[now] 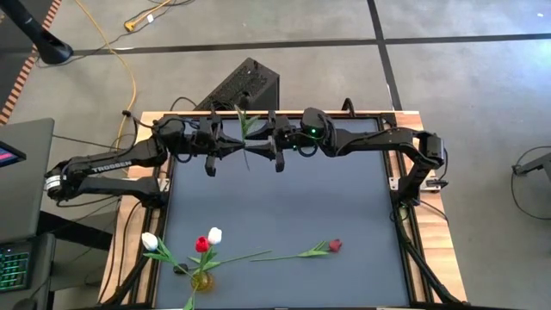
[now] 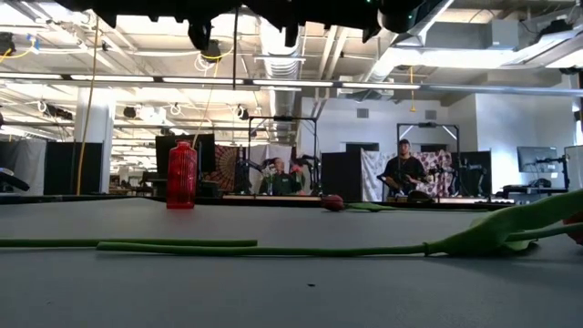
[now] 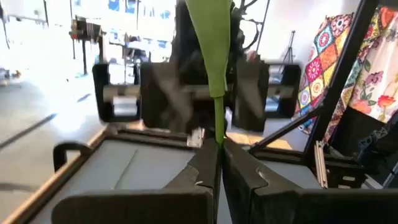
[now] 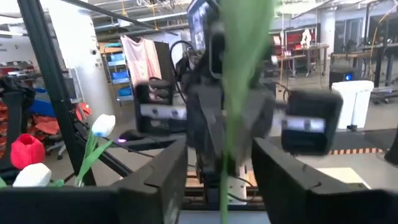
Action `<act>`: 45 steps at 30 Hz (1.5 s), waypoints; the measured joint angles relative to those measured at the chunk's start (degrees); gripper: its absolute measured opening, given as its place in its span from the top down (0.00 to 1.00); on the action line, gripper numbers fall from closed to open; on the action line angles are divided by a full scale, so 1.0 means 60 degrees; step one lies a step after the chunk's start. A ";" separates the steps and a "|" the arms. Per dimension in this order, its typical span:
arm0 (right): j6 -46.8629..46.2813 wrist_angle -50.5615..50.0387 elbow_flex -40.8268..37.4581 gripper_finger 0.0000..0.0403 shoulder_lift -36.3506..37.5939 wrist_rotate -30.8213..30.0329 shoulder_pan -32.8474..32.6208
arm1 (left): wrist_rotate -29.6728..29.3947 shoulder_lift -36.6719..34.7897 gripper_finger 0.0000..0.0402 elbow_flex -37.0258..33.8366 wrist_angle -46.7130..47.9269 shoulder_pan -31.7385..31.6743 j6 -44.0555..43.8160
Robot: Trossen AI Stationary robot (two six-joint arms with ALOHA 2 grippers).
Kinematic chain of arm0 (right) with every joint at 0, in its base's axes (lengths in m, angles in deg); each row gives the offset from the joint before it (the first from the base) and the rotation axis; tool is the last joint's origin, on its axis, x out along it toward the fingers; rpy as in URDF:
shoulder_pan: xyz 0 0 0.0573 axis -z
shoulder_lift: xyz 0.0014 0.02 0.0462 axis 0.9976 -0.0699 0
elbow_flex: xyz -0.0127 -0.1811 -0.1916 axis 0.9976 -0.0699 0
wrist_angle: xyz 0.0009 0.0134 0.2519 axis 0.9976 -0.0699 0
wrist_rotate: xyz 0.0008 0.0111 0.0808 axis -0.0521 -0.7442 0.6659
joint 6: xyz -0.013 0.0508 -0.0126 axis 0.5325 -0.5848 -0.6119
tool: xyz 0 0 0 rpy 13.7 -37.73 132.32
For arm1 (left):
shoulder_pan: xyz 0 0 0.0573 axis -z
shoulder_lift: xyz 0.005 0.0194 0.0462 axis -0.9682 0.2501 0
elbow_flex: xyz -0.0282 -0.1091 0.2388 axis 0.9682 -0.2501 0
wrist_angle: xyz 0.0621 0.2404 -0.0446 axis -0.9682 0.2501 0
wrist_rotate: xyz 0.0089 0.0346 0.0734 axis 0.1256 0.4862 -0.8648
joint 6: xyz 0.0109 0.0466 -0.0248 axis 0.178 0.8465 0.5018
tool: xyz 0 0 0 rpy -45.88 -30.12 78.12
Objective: Sort flowers into vase by color
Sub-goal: Put the right black tulip into the red vase
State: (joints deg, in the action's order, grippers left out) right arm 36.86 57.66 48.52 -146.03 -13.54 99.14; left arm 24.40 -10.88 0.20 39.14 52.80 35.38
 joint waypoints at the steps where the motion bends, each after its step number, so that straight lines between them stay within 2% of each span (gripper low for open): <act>1: -0.0022 -0.0030 0.0000 0.47 0.0000 0.0001 0.0022 | -0.0021 -0.0001 1.00 0.0082 -0.0001 -0.0001 0.0068; 6: -0.0019 -0.0268 0.0000 0.40 0.0000 -0.0002 0.0022 | -0.0126 -0.0069 1.00 0.0652 0.0680 -0.0238 0.0503; 12: 0.0001 -0.0701 0.0000 0.40 0.0000 -0.0002 0.0022 | -0.0619 -0.0683 1.00 0.1163 0.1736 -0.0771 0.1016; 20: 0.0178 -0.1733 0.0000 0.40 0.0000 -0.0005 0.0102 | -0.2367 -0.2026 1.00 0.1220 0.3120 -0.1569 0.1657; 25: 0.0526 -0.2224 0.0000 0.40 0.0000 -0.0013 0.0132 | -0.3392 -0.2226 1.00 0.1217 0.3577 -0.1902 0.2053; 33: 0.1117 -0.3045 0.0000 0.41 0.0000 -0.0013 0.0100 | -0.3553 -0.2254 1.00 0.0435 0.3010 -0.2680 0.1893; 45: 0.1413 -0.3161 0.0000 0.41 0.0000 -0.0016 0.0147 | -0.3748 -0.2223 1.00 -0.0570 0.2363 -0.3416 0.1741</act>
State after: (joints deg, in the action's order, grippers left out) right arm 45.34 38.70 48.52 -146.03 -13.64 100.03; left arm 1.91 -24.21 -3.22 53.32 32.30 45.82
